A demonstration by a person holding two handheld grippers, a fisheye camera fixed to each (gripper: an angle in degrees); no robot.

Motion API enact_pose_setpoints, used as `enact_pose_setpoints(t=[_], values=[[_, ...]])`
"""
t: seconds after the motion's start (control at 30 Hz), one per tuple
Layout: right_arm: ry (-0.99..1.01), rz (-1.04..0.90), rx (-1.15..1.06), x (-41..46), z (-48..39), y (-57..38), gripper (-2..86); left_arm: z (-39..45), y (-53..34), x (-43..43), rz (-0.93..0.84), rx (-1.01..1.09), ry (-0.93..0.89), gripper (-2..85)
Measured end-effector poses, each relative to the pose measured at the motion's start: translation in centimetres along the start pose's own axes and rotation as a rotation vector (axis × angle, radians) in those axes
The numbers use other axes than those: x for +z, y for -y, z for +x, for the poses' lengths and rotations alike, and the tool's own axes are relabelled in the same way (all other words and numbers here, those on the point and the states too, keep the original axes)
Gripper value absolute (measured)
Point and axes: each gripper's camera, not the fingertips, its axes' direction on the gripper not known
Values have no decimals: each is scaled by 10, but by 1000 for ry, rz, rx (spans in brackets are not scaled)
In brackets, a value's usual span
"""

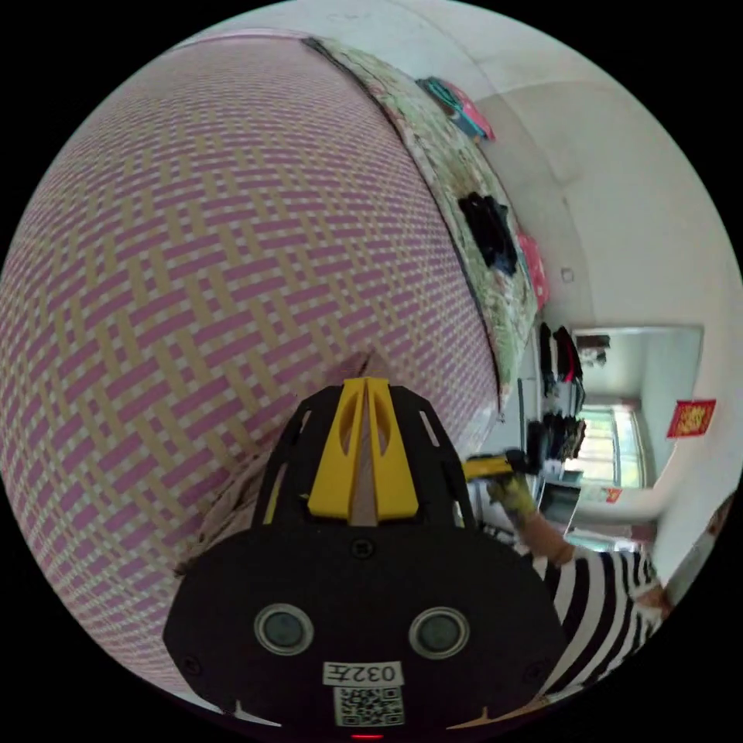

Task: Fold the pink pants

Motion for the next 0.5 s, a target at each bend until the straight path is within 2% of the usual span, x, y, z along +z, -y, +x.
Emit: enact_pose_setpoints(t=[0.1,0.17,0.3,0.37,0.5], values=[[-56,95,7,-24,-16,-5,62,25,-48,-3,-107,63,53,-9],[-36,133,-69,-30,-40,-3,53,32,-81,-13,-87,71,28,-9],[37,53,-203,-5,-77,14,43,18,-154,-57,129,-102,-59,-9],[38,5,-174,8,-72,19,25,4,-183,-73,200,-211,2,-9],[119,-21,-125,7,-62,17,-5,-6,-218,-102,322,-306,-108,-9]])
